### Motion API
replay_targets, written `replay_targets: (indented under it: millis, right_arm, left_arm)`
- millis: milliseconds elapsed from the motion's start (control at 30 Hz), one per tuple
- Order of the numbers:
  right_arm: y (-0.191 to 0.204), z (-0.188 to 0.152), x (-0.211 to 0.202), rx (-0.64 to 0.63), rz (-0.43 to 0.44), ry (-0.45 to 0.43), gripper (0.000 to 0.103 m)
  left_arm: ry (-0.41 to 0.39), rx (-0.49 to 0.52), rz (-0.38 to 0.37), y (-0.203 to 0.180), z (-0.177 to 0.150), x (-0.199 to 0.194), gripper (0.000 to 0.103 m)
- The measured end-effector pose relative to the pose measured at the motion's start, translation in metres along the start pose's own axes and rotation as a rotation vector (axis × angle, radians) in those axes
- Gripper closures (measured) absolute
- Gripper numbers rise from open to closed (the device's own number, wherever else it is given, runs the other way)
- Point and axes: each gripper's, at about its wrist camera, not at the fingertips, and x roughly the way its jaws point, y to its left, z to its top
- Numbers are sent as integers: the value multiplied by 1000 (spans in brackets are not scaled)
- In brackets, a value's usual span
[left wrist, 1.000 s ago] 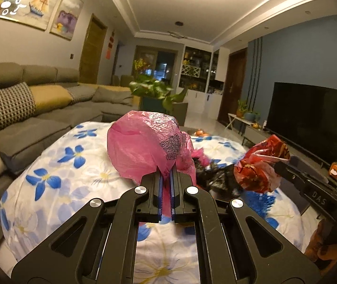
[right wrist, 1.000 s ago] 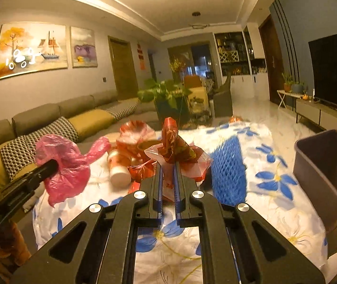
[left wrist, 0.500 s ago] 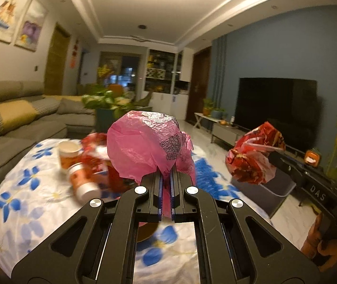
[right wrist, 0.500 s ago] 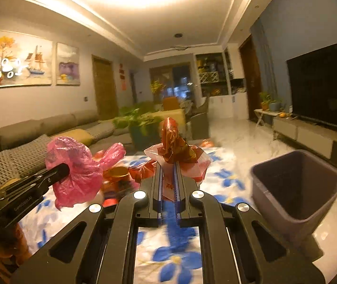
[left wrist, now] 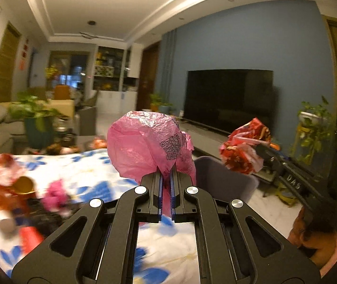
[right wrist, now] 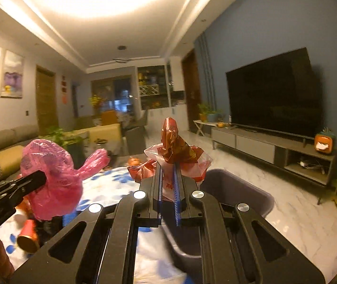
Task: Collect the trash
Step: 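Carry both items over the grey bin and open both tools to drop them, then move both open tools back toward the trash on the table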
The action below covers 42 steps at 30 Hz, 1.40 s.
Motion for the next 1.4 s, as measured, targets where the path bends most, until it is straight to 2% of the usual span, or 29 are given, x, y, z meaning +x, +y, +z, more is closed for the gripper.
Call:
replay_targets:
  millis: [167, 367, 533, 967, 1133, 1200, 1267, 1300, 1333, 1400]
  right_arm:
    - [-18, -2, 19, 24, -47, 21, 94]
    - [-34, -6, 34, 45, -77, 47, 94]
    - [-37, -4, 46, 49, -90, 54, 94]
    - [-43, 0, 78, 41, -92, 68, 92]
    - [-41, 2, 85, 33, -98, 61, 88]
    - [-42, 3, 88, 39, -95, 62, 84]
    - [-44, 4, 89, 44, -102, 64, 77]
    - [-44, 3, 88, 45, -102, 65, 74]
    - [-43, 4, 88, 45, -101, 66, 72]
    - [-43, 4, 86, 40, -108, 63, 67]
  left_arm:
    - [23, 11, -54, -17, -4, 56, 99]
    - [63, 10, -87, -33, -11, 104, 99]
    - [69, -6, -115, -46, -12, 122, 99]
    - [136, -43, -144, -48, -15, 176, 99]
    - [157, -57, -148, -47, -18, 189, 97]
    - [160, -51, -129, -48, -20, 191, 90]
    - [156, -66, -114, -46, -21, 191, 69]
    - [150, -83, -109, -43, -22, 190, 54]
    - [139, -97, -104, -40, -21, 188, 46]
    - [114, -117, -76, -35, -20, 185, 38]
